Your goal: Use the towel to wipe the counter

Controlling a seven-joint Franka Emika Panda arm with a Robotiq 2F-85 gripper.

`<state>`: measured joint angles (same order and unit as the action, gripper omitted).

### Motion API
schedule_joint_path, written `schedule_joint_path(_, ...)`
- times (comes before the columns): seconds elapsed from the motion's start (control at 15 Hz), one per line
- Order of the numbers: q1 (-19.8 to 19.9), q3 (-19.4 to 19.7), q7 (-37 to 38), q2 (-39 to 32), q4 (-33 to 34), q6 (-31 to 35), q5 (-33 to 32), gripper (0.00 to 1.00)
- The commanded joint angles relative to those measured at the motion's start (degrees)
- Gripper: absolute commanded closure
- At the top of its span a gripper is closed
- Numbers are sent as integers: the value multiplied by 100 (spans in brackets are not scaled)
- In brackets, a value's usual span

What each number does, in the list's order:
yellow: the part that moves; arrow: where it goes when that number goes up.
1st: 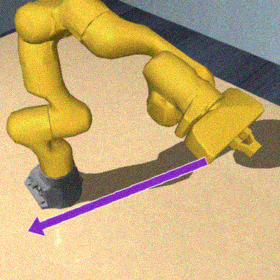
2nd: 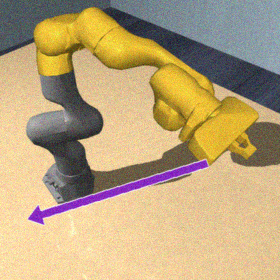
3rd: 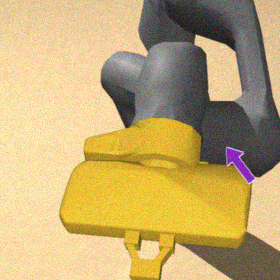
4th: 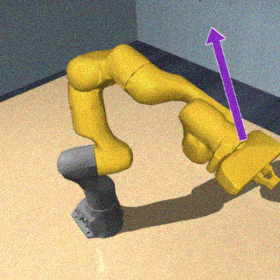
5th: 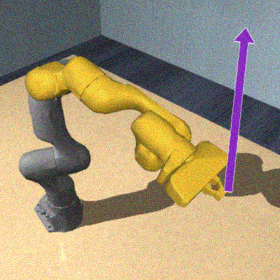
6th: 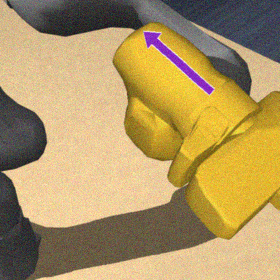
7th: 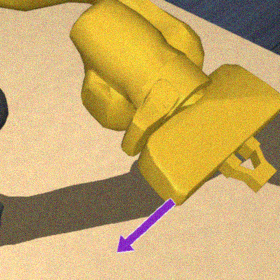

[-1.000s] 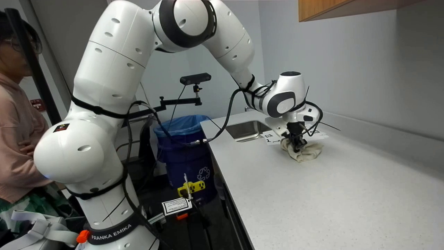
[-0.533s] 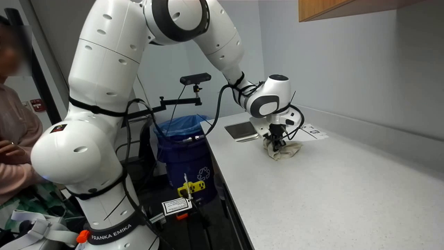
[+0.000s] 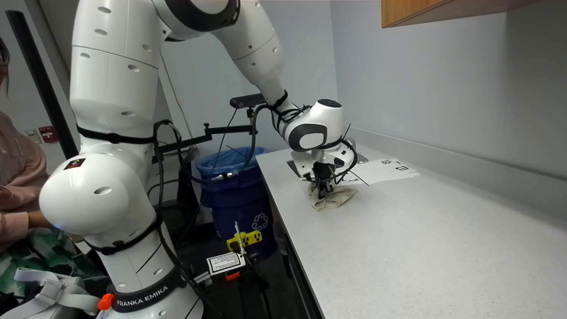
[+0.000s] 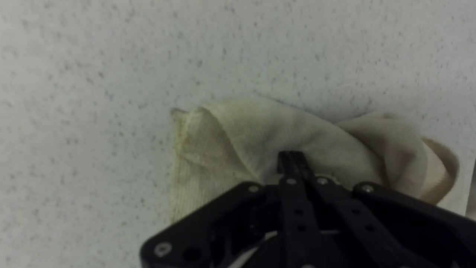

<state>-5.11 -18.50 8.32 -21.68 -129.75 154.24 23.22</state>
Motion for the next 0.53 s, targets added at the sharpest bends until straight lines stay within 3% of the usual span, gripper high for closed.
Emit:
schedule_joint_path(0.0, -65, -83, -76, 624, -758, -91, 366, 100)
schedule_joint_path(0.47, -289, 393, 343, 941, -1039, -3, -142, 100)
